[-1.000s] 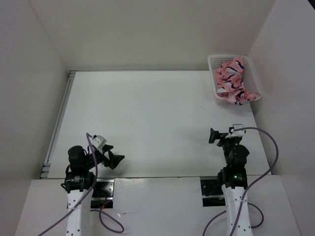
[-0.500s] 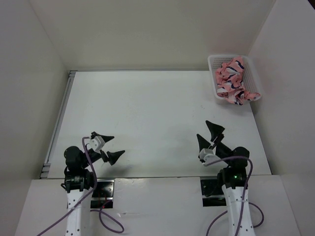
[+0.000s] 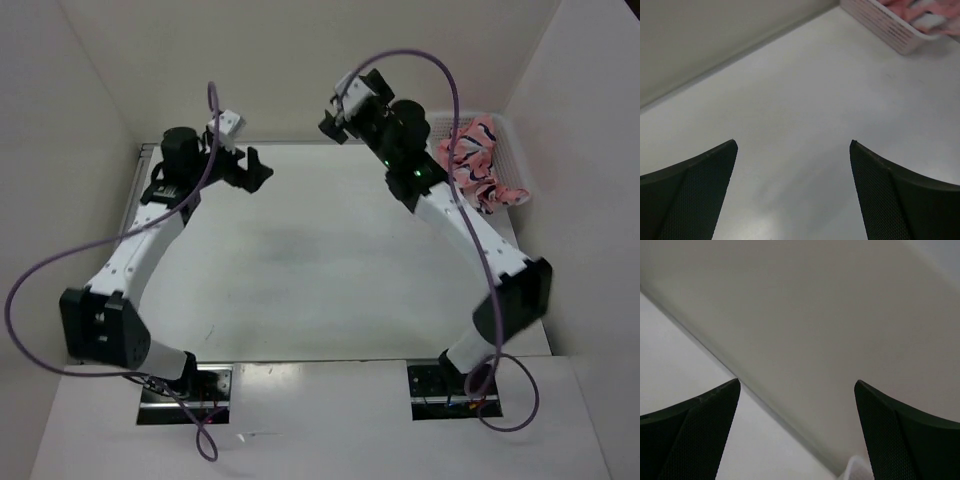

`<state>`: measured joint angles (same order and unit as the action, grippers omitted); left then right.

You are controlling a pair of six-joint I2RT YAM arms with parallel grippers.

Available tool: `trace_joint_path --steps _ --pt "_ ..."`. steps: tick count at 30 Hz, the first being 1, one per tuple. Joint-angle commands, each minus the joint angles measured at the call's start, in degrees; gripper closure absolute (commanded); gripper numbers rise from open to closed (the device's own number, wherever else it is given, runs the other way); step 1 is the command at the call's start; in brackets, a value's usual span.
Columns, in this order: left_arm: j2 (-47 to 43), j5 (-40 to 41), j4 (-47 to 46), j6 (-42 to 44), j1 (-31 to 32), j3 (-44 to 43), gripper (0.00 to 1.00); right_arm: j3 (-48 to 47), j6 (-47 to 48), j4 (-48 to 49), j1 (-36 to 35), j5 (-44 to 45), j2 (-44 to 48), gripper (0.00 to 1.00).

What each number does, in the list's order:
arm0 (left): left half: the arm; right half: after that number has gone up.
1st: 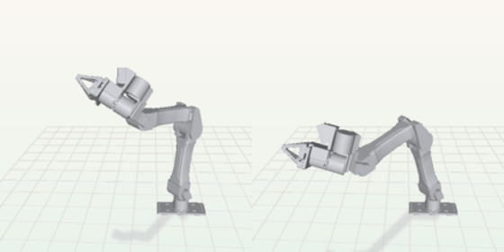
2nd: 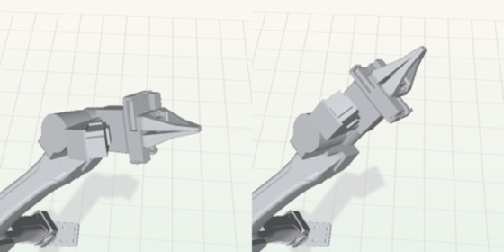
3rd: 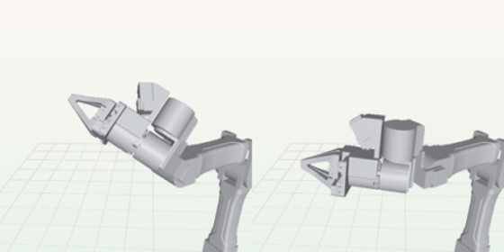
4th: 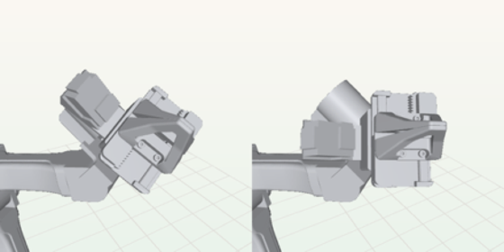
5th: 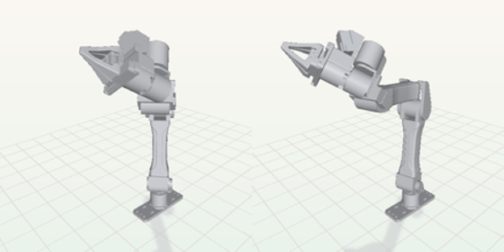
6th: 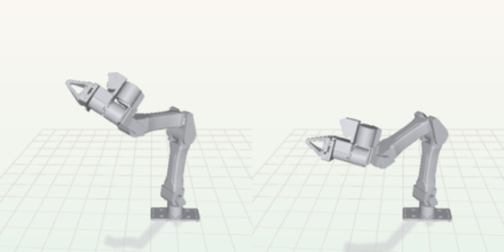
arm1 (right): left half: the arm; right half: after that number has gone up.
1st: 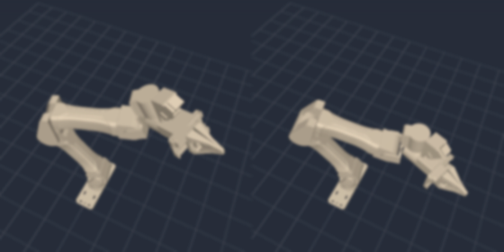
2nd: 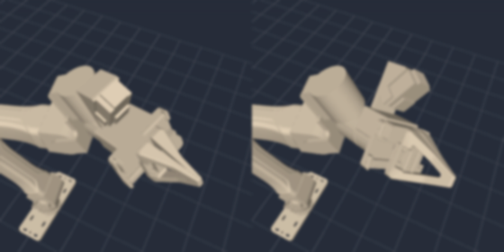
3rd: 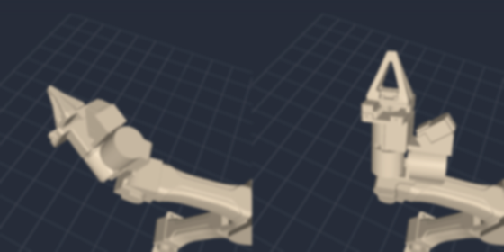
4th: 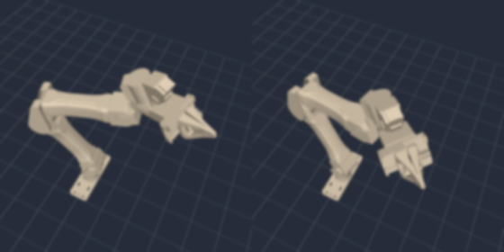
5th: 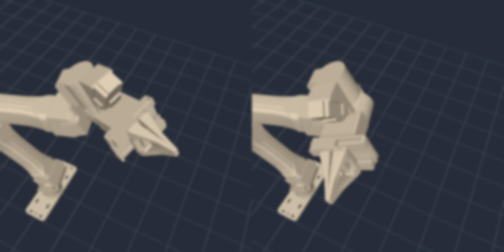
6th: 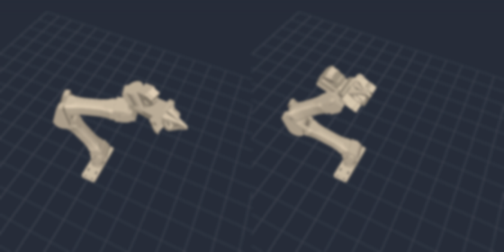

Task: Fold and stack the shorts
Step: Grab the shorts from the pile

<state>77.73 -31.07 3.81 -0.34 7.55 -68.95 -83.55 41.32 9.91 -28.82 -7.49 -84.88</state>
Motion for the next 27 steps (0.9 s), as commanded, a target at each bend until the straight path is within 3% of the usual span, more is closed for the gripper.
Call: trace_joint_path --steps 1,2,6,9,11,13,25,27 --pt "14.43 18.64 9.37 0.34 2.56 -12.32 0.0 -21.74 -24.85 -17.17 3.49 22.07 -18.93 0.01" --pt "16.9 18.68 10.5 0.34 2.56 -15.05 0.0 -26.7 -33.06 -19.21 8.03 22.08 -22.4 0.01" --pt "25.69 17.89 11.13 0.34 1.42 -23.41 0.0 -51.94 -48.06 -27.74 17.02 27.07 -40.86 0.04" --pt "30.7 16.74 11.91 0.34 0.89 -27.19 0.0 -64.94 -47.56 -28.44 19.49 36.56 -51.58 0.07" --pt "33.17 16.74 12.97 0.34 0.89 -29.82 0.0 -85.04 -50.0 -34.49 21.69 38.06 -63.96 0.1" --pt "36.78 18.24 15.42 0.34 0.89 -31.5 0.0 -95.01 -51.96 -38.31 23.8 45.05 -70.92 0.14" --pt "41.53 19.64 18.16 0.34 3.87 -32.92 0.0 -88.55 -46.59 -33.9 30.4 52.13 -75.17 0.15" --pt "41.53 19.64 18.68 0.34 4.4 -32.92 0.0 -85.57 -46.59 -34.61 31.97 52.13 -75.17 0.11"
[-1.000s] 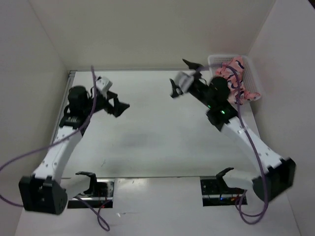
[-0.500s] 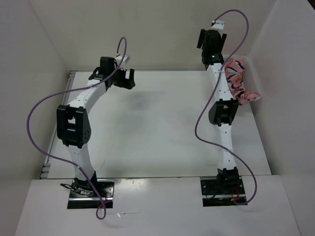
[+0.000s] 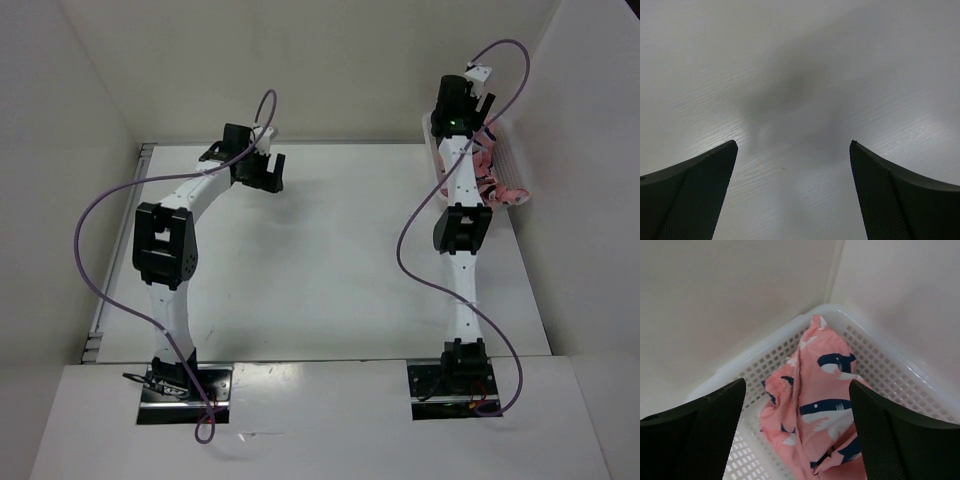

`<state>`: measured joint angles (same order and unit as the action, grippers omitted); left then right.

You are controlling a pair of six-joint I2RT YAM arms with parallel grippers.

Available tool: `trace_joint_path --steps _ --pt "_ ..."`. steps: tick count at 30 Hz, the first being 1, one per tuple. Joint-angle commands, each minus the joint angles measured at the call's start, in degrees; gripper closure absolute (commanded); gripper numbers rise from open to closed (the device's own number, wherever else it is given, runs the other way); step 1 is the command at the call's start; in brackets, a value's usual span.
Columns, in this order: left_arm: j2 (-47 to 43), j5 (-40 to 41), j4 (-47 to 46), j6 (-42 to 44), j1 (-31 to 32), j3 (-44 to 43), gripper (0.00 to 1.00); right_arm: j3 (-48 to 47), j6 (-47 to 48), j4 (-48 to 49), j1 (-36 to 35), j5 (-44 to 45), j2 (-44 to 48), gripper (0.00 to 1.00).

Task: Fold and stack the shorts
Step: Grab the shorts from the pile

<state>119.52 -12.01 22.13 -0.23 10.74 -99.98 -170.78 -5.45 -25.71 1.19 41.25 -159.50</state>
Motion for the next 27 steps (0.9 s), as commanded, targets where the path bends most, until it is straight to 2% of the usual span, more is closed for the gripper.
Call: trace_joint_path --steps 1,6,10,14,17,18,19,22,23,25,26,27 --pt "0.26 1.19 0.37 0.23 1.73 -1.88 0.0 2.37 0.18 1.02 2.76 3.39 -0.55 0.1" --pt "1.32 3.66 0.37 0.23 2.97 -3.63 0.0 3.87 0.18 0.4 3.29 1.47 -2.56 0.05" --pt "1.85 6.11 0.37 0.23 4.11 -4.25 0.0 3.87 0.18 -0.13 3.29 0.93 -3.98 0.05" --pt "1.85 6.74 0.37 0.23 4.11 -4.25 0.0 5.01 0.18 -1.17 3.81 -0.65 -4.5 0.15" --pt "1.85 6.74 0.37 0.23 4.11 -4.25 0.0 5.02 0.18 -1.18 3.82 -1.96 -5.03 0.19" --pt "1.85 6.74 0.37 0.23 4.11 -4.25 0.0 5.02 0.18 -1.18 3.82 -1.97 -5.03 0.22" --pt "1.85 6.74 0.37 0.23 4.11 -3.73 0.0 5.02 0.18 -1.18 3.82 -2.49 -5.03 0.31" --pt "1.32 6.74 0.37 0.23 4.11 -3.73 0.0 5.02 0.18 -1.18 3.82 -2.5 -5.56 0.47" --pt "1.32 6.74 0.37 0.23 4.11 -3.73 0.0 5.02 0.18 -1.18 3.82 -2.5 -5.56 0.57" --pt "1.32 6.74 0.37 0.23 4.11 -3.73 0.0 5.63 0.18 -1.18 3.82 -1.8 -5.56 0.7" --pt "1.32 6.74 0.37 0.23 4.11 -3.73 0.0 5.63 0.18 -1.18 3.82 -1.79 -5.04 0.83" --pt "1.32 6.74 0.37 0.23 4.11 -3.73 0.0 5.63 0.18 -1.18 3.82 -1.79 -4.51 0.89"
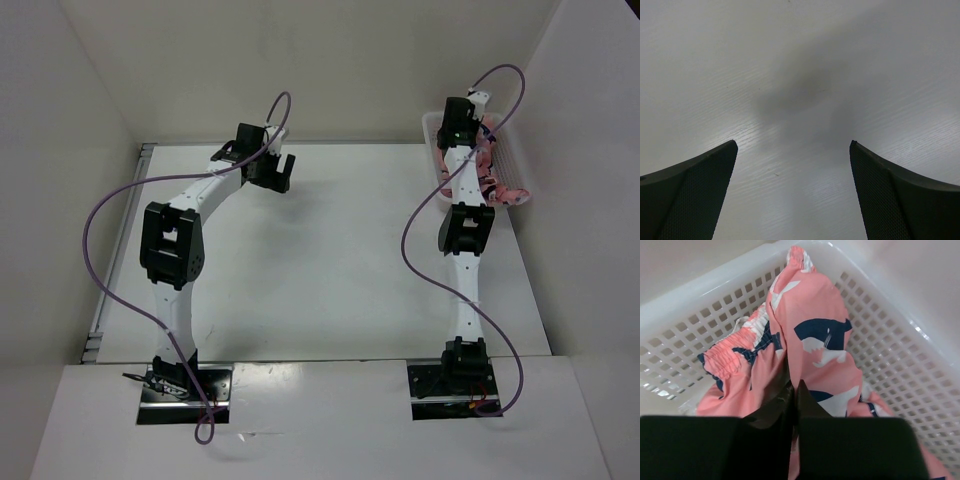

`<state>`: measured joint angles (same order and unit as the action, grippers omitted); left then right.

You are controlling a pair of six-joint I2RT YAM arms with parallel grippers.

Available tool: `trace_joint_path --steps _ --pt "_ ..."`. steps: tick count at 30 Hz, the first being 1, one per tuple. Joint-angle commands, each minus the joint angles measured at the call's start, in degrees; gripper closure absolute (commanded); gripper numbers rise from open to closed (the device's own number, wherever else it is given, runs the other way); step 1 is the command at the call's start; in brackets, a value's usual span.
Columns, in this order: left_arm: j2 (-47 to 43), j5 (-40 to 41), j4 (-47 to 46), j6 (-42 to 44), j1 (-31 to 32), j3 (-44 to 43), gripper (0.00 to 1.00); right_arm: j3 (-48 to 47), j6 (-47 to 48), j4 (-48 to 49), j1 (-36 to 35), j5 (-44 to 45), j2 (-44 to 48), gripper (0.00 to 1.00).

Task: Fold and stack the shorts
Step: Grab the shorts from the pile

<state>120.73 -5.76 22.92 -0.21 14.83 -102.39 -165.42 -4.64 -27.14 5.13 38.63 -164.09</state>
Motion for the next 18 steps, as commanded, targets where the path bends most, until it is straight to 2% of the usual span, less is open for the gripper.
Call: trace_joint_path --steps 1,2,10,18 --pt "0.12 0.49 -0.42 0.21 0.02 -1.32 0.0 0.8 -0.63 -0.28 -0.12 0.83 0.09 0.95" --pt "0.12 0.49 -0.42 0.21 0.02 -1.32 0.0 0.81 -0.63 -0.29 -0.12 1.44 0.61 1.0" --pt "-0.4 -0.13 -0.42 0.21 0.02 -1.84 0.0 0.28 -0.63 -3.96 -2.3 0.22 5.53 1.0" --pt "-2.95 -1.18 -0.42 0.21 0.02 -1.32 0.0 0.97 -6.42 -7.41 -7.23 1.44 11.68 1.0"
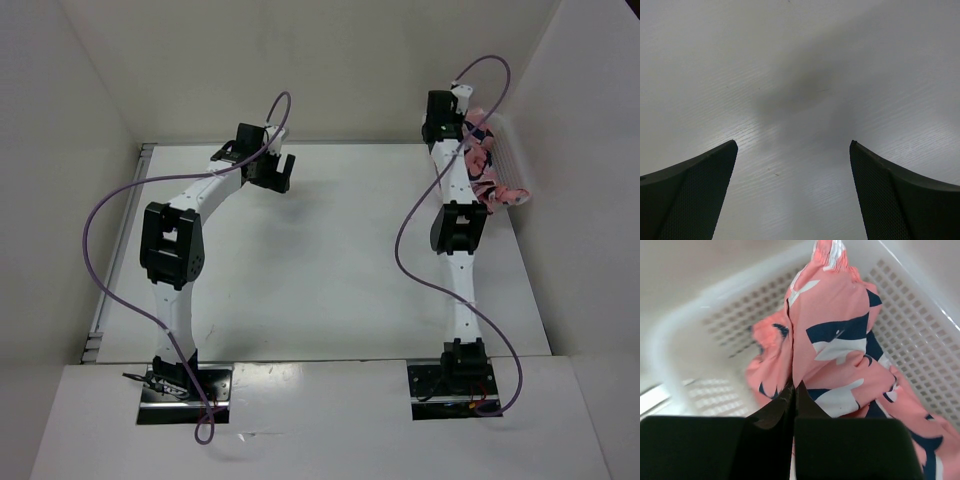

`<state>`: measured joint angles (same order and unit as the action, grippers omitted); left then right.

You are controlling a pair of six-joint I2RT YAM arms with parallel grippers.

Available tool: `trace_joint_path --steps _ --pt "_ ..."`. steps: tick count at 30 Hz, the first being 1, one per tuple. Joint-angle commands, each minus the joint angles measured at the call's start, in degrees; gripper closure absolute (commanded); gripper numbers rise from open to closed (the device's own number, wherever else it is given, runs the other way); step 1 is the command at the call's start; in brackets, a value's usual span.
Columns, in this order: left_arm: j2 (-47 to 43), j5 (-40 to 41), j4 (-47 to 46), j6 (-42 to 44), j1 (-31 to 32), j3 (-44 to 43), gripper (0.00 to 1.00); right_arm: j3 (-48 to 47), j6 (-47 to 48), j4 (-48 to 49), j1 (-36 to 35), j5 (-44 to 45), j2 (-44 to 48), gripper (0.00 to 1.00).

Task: Fold and stack the shorts
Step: Grab the shorts from the pile

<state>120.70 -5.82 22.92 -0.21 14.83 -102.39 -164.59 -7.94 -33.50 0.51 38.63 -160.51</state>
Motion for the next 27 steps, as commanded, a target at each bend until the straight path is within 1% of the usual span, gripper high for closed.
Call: trace_joint_path --steps 1,3,5,8,10,11,14,19,21,22,23,25,27 --pt "-3.8 -1.12 -0.42 0.21 0.02 -1.32 0.0 0.76 -3.13 -1.65 -3.32 2.32 9.58 1.0" --pt "-4.6 -1.12 -0.42 0.21 0.02 -0.79 0.0 3.13 -3.74 -2.18 -4.02 3.2 11.35 1.0" --pt "-5.65 -2.78 -0.42 0.21 0.02 -0.79 0.0 5.32 -3.74 -2.19 -4.56 3.99 14.86 1.0" --pt "-6.18 -4.72 0.11 0.21 0.02 -1.41 0.0 12.25 -4.36 -2.8 -5.79 4.7 20.75 1.0" --pt "-6.18 -5.86 0.72 0.21 0.02 -2.11 0.0 14.64 -4.36 -2.8 -6.4 4.7 24.95 1.0" --pt "-6.18 -6.56 0.73 0.21 0.02 -2.72 0.0 17.26 -4.36 -2.8 -6.4 4.7 26.46 1.0" --pt "-6.71 -7.18 0.73 0.21 0.02 -3.43 0.0 22.28 -2.52 -1.13 -6.93 4.7 32.07 1.0" --pt "-7.33 -8.5 0.73 0.21 0.02 -5.88 0.0 27.3 -0.24 1.06 -8.07 5.31 41.05 1.0" --pt "-7.94 -9.03 0.73 0.21 0.02 -6.76 0.0 27.92 2.48 3.08 -10.26 5.31 45.71 1.0" --pt "-8.46 -9.72 0.73 0.21 0.02 -7.38 0.0 28.62 5.98 6.22 -12.01 5.84 47.37 1.0" --pt "-9.16 -10.43 0.73 0.21 0.02 -7.39 0.0 28.63 8.1 8.42 -12.98 6.45 50.78 1.0" --pt "-10.22 -11.13 0.73 0.21 0.02 -7.39 0.0 29.15 11.79 13.95 -14.74 6.46 53.79 1.0" --pt "-12.33 -11.14 0.73 0.21 0.02 -6.52 0.0 27.06 16.81 17.56 -17.12 5.84 57.22 1.0"
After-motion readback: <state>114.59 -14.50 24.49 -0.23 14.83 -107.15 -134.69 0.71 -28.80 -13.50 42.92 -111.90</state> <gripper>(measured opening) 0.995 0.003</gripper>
